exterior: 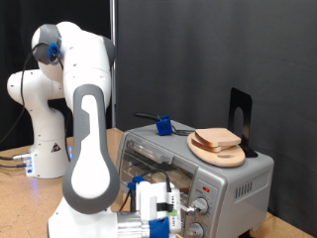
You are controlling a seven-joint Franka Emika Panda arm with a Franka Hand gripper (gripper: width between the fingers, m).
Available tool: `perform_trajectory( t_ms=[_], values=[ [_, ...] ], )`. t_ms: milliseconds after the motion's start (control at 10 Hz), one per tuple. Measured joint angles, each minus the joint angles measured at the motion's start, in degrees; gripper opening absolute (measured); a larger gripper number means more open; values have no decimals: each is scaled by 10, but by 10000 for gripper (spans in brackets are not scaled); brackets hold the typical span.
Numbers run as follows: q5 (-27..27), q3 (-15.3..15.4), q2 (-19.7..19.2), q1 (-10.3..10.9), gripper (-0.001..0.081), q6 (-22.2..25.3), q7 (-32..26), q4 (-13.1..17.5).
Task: Make a piece of toast with the oven
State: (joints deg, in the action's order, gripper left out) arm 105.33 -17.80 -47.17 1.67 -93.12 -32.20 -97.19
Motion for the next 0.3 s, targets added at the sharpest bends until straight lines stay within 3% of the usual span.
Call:
perform_trajectory(
  t_ms=[100,200,300],
  values=[
    [-33,-15,10,-2,710,10,39,-3],
    [-53,-27,19,-5,710,24,75,-5],
    [-65,-37,28,-9,787,34,103,-9]
  ],
)
